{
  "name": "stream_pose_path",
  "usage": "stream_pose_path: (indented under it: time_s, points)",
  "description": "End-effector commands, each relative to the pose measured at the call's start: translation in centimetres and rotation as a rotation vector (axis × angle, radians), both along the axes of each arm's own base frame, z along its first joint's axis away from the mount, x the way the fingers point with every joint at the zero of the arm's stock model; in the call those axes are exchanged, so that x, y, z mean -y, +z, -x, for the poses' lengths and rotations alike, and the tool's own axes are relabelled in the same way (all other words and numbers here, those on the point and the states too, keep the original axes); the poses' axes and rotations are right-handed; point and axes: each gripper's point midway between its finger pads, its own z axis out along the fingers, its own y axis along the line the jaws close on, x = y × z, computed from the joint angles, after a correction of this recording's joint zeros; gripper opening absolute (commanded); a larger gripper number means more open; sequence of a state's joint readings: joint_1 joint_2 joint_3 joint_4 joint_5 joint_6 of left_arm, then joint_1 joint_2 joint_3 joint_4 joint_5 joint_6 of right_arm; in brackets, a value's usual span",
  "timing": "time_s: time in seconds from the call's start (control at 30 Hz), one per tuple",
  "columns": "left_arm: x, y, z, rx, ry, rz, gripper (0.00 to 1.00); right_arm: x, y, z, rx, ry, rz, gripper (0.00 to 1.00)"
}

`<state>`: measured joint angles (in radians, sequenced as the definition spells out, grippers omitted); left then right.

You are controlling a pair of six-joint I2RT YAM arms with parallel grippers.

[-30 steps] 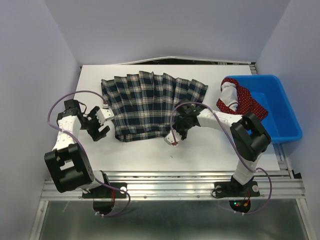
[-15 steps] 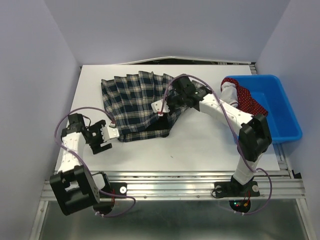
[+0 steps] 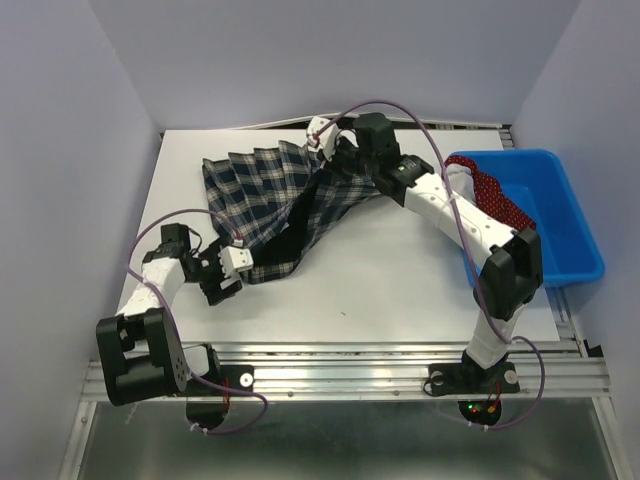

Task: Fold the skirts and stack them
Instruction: Flatten the skirt out

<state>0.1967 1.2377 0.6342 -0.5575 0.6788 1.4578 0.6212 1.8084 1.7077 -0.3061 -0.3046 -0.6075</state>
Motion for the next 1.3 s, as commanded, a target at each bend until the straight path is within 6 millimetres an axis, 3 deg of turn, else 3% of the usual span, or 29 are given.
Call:
stream_pose_path:
  time_s: [0.0, 0.1, 0.27, 0.47, 0.67, 0.9, 1.1, 1.13, 1.2, 1.27]
  points:
    - [1.7, 1.2, -1.7, 0.046, 0.033, 0.086, 0.96, 0.7, 10.7, -2.3, 0.122, -0.197, -0.299, 0.01]
    - [2.9, 1.9, -2.6, 0.060, 0.037, 0.115, 0.97, 1.8, 12.3, -3.9, 0.134, -0.300, -0.364, 0.01]
    - [4.9, 2.3, -3.6, 0.092, -0.010, 0.108, 0.96, 1.8, 13.4, -5.1, 0.113, -0.365, -0.434, 0.01]
    - [7.2, 1.5, -3.7, 0.113, -0.078, 0.060, 0.96, 1.7, 13.0, -5.7, 0.080, -0.399, -0.458, 0.01]
    - [9.0, 2.6, -5.4, 0.178, -0.036, 0.083, 0.96, 2.1, 12.8, -6.2, 0.072, -0.441, -0.459, 0.01]
    - [10.1, 1.7, -5.4, 0.173, 0.032, 0.050, 0.95, 2.2, 13.0, -6.7, 0.069, -0.469, -0.477, 0.01]
    - [9.5, 0.8, -6.3, 0.138, 0.214, 0.024, 0.94, 2.7, 13.5, -7.0, 0.084, -0.502, -0.488, 0.01]
    - [8.6, 0.6, -6.7, 0.153, 0.271, -0.014, 0.92, 2.9, 13.8, -7.0, 0.087, -0.508, -0.492, 0.01]
    - [7.7, 0.5, -7.5, 0.165, 0.379, -0.017, 0.78, 3.1, 14.2, -6.9, 0.093, -0.513, -0.499, 0.01]
    - [6.3, 0.7, -8.2, 0.181, 0.471, -0.051, 0.57, 3.9, 14.6, -7.0, 0.102, -0.531, -0.506, 0.01]
